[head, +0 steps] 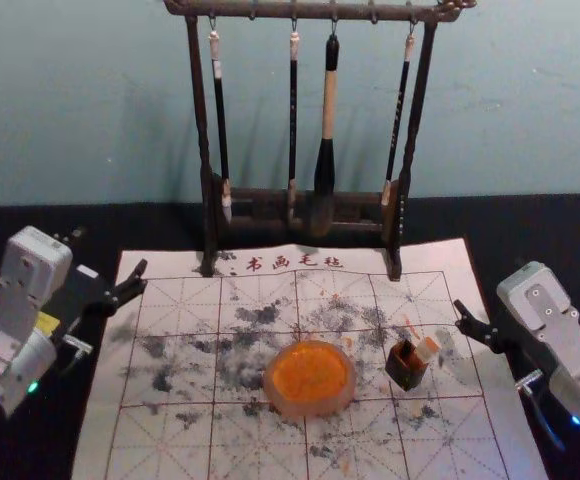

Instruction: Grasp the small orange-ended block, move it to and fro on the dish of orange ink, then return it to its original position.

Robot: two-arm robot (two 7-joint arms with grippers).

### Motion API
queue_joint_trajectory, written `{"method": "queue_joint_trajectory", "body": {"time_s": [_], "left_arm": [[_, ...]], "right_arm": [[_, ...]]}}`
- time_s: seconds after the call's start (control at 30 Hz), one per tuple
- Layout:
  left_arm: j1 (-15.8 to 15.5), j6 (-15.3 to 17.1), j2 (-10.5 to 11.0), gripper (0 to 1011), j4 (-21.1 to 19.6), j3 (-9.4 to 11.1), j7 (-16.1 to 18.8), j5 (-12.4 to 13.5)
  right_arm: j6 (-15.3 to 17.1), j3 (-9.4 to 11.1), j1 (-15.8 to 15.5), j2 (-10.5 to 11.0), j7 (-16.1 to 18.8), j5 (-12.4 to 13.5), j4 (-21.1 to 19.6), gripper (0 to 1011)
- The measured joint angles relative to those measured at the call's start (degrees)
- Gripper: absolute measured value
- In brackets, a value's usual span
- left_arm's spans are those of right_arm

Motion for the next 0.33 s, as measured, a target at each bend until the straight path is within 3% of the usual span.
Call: {"method": "queue_joint_trajectory", "body": {"time_s": [0.33], "left_arm": [[0.0,0.0,0.0,1001,0.0,0.0,0.0,0.0]], "right_arm": [[-0.05,0.0,0.0,0.05,0.06,0.04,-0.07,1002]]}}
